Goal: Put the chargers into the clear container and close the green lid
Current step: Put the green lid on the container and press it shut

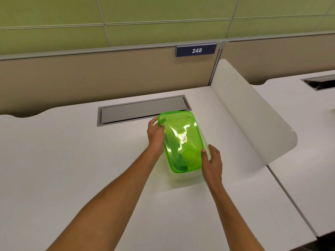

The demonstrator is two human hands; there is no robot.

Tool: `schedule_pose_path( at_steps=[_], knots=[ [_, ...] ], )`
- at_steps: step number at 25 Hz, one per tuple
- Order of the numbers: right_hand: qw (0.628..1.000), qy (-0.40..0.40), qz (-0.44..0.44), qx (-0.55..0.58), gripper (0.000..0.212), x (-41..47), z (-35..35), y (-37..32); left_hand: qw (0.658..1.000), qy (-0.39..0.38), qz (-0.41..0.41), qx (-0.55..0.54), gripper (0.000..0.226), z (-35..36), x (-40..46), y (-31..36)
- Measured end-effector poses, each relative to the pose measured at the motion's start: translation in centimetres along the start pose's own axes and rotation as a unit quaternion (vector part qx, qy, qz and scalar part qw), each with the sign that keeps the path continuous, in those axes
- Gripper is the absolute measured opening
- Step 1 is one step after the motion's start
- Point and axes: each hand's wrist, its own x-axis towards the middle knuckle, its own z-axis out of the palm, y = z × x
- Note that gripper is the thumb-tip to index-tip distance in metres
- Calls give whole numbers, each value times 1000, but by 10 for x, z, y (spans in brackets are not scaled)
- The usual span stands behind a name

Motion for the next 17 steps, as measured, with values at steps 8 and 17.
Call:
schedule_pose_path(
  at_steps=[8,17],
  knots=[
    [997,-26,-61,-28,43,29,-8,-25,995,14,-33,-97,40,-6,0,17],
    [998,-25,-52,-35,33,48,-13,-37,998,-3,-50,-35,42,-10,2,19]
  ],
)
